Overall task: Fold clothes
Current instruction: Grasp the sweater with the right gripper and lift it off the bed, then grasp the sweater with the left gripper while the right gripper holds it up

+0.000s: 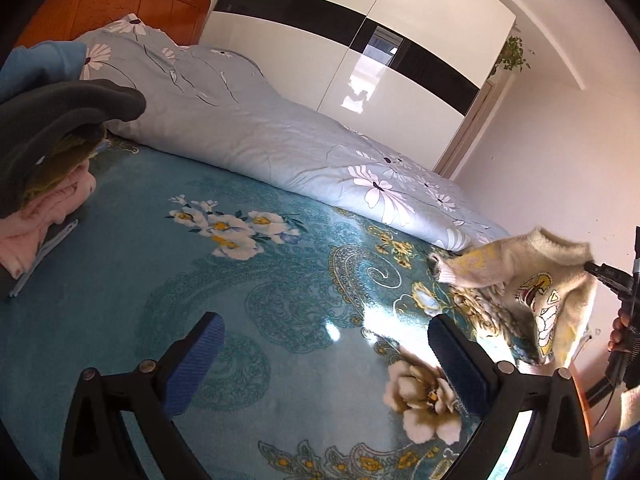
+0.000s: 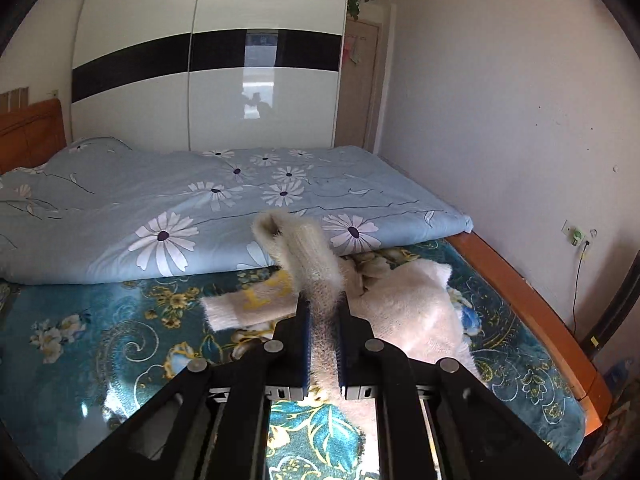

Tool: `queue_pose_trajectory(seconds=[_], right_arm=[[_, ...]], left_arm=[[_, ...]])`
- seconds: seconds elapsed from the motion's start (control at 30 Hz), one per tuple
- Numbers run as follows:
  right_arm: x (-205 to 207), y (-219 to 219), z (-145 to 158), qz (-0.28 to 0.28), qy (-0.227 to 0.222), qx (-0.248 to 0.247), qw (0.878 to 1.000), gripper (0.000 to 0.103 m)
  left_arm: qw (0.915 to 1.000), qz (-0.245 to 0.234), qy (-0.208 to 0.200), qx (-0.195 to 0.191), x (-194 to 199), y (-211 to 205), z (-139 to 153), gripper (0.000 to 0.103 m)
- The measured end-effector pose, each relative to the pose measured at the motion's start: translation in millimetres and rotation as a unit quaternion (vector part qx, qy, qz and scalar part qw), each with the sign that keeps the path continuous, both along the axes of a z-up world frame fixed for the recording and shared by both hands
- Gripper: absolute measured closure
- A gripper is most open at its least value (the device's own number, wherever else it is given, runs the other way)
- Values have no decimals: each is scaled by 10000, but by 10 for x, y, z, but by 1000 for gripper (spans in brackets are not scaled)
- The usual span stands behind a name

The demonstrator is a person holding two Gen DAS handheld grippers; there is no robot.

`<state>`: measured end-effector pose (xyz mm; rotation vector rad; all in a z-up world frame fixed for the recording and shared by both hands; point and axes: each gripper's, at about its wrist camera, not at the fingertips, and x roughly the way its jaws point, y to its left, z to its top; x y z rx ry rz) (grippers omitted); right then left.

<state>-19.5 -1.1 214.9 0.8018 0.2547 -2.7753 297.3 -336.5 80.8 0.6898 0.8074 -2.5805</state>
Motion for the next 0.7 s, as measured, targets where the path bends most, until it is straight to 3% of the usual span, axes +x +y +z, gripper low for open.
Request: queue_pose_trajectory(seconds=[0.2,0.43,0.57,0.7], right_arm=[[837,-429,503,1121,80,-235,9934,93],[1834,-1170,905,2745,232,-469,9602,93],[1956,-1270,816,3153,152,-522,9474,93],[1871,-1026,425,3081,-81,-432,9503,93]], left_arm=[[9995,26,288,98,487,22,153,0],[9978,287,591,91,997,-212,307,0],[9974,357,601,173,1106,-353,263,0],[9992,111,361,158,945,-309,111,0]])
